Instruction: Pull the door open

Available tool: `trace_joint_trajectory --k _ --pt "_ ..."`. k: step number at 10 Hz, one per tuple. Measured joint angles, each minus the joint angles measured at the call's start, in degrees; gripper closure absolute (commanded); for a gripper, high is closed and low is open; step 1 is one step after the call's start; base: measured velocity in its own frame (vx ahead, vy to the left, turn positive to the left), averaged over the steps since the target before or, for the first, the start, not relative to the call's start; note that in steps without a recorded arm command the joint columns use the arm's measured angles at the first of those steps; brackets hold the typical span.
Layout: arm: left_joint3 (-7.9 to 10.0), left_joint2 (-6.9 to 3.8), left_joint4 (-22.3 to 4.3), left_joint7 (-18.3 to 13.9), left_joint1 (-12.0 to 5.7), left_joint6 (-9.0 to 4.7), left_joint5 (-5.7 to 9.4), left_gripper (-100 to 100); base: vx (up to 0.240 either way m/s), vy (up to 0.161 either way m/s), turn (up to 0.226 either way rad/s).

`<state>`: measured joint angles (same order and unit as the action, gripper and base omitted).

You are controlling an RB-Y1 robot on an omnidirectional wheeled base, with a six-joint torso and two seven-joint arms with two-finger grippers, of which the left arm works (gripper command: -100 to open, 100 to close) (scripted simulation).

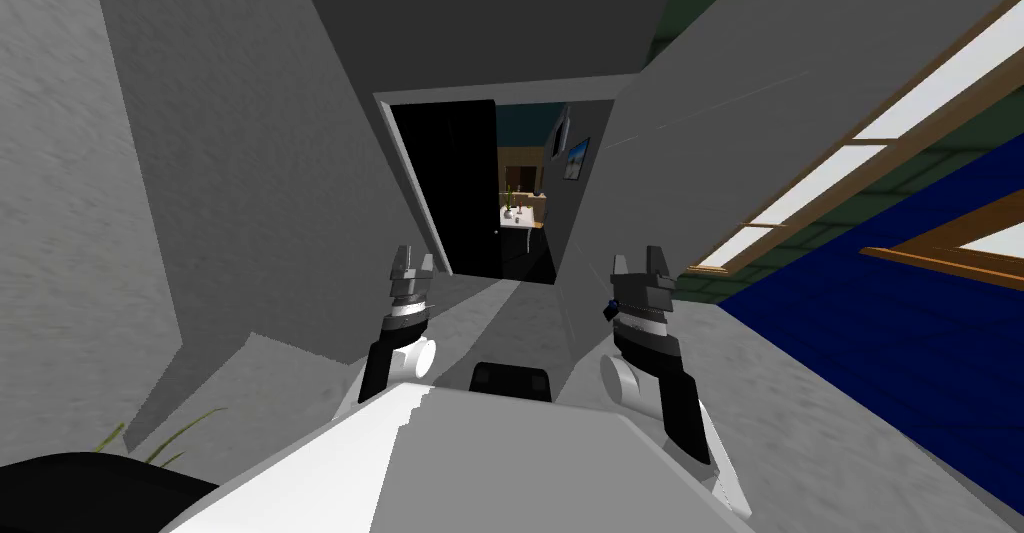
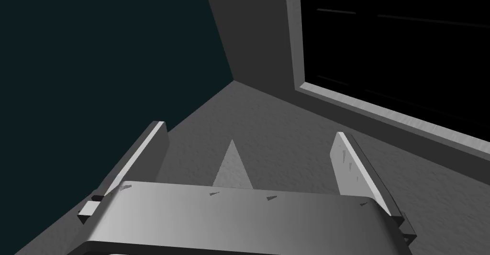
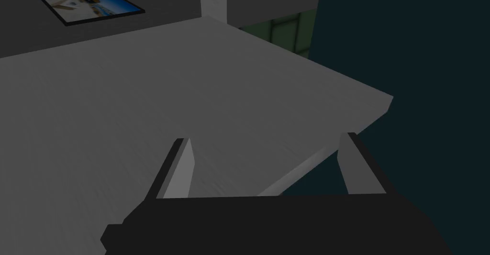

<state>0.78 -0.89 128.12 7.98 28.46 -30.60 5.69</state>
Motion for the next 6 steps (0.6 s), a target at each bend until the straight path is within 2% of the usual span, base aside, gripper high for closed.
trace_joint_trajectory --k 3,6 --pt "0.1 -0.72 -1.88 -0.41 -0.41 -0.26 0.1 -100 0.138 -0.023 -0.008" --pt "0.09 -1.41 -5.32 -0.87 -1.64 -0.78 0.1 -100 0.174 0.015 -0.036"
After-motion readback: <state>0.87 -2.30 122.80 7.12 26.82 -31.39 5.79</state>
